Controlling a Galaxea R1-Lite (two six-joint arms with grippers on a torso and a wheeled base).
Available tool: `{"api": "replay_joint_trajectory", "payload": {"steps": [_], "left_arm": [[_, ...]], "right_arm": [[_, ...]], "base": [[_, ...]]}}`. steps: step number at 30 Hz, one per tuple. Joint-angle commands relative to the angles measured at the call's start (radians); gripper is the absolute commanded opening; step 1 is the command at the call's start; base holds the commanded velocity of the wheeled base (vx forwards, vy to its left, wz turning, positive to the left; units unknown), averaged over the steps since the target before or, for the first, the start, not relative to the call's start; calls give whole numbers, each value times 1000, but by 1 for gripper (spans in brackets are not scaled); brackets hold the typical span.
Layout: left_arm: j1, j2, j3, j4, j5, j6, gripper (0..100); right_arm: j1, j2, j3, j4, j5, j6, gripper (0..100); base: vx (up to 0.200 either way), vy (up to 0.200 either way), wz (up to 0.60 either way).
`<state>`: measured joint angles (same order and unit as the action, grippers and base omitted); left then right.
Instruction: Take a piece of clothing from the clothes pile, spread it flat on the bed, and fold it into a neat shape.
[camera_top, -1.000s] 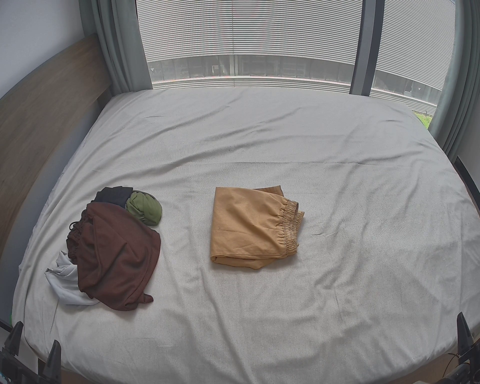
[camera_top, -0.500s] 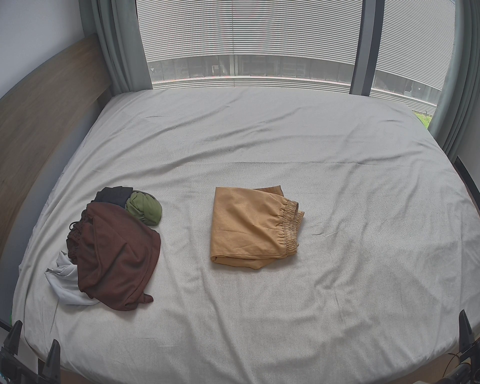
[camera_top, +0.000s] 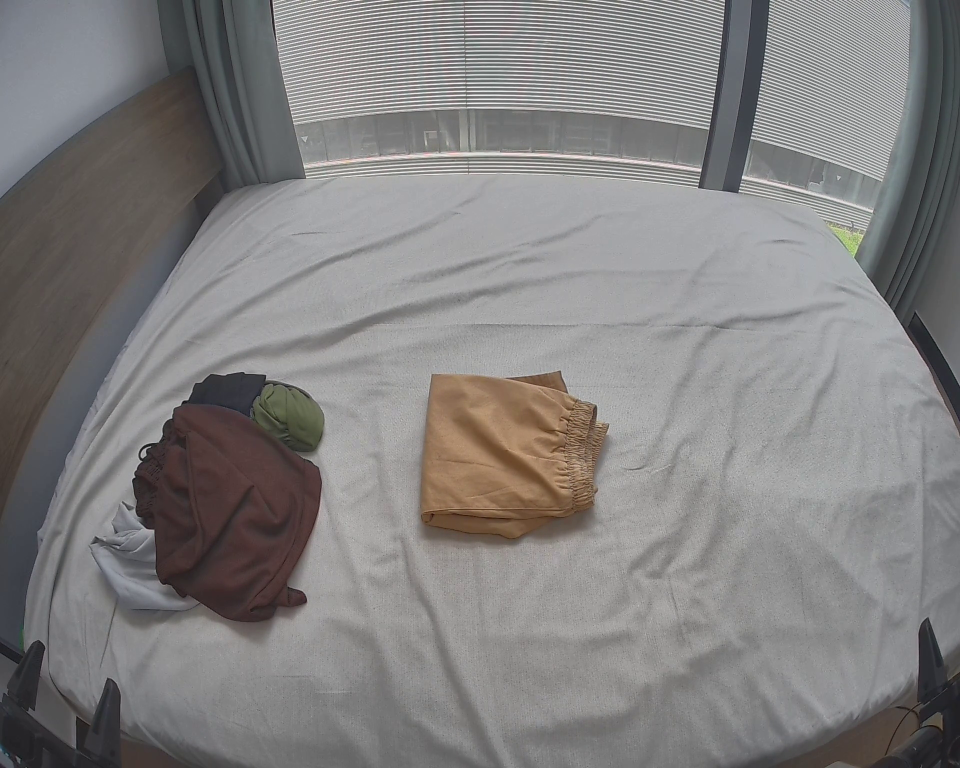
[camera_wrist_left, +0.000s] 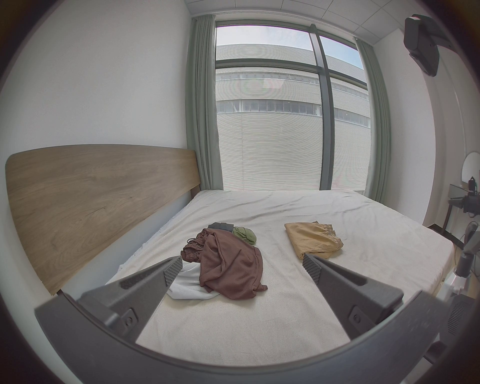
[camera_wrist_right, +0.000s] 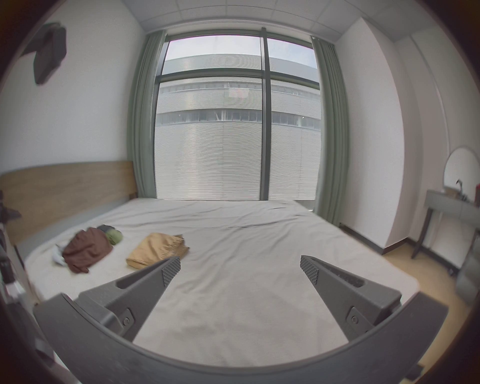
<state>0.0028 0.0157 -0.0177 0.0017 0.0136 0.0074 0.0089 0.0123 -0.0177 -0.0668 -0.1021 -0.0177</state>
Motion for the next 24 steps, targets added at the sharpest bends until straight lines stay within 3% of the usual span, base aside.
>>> {"api": "replay_joint_trajectory", "payload": {"steps": [1, 4, 8, 11, 13, 24], "left_arm": [[0, -7, 18, 0, 2, -3, 100], [0, -7, 18, 1, 2, -1, 100], [0, -7, 18, 0, 2, -1, 100], [0, -7, 18, 0, 3, -4, 100], [0, -7, 18, 0, 3, -6, 100], [0, -7, 18, 0, 0, -3, 100]], "right_arm": [[0, -12, 18, -1, -93, -150, 100], [2, -12, 18, -7, 42, -148, 100], [0, -12, 18, 5, 114, -70, 100], [2, -12, 10, 102, 104, 39, 100], [-1, -12, -5, 127, 102, 10, 100], [0, -12, 4, 102, 98, 21, 100]], "base": [[0, 0, 0], [0, 0, 0], [0, 0, 0], [0, 0, 0], [0, 0, 0], [0, 0, 0]]}}
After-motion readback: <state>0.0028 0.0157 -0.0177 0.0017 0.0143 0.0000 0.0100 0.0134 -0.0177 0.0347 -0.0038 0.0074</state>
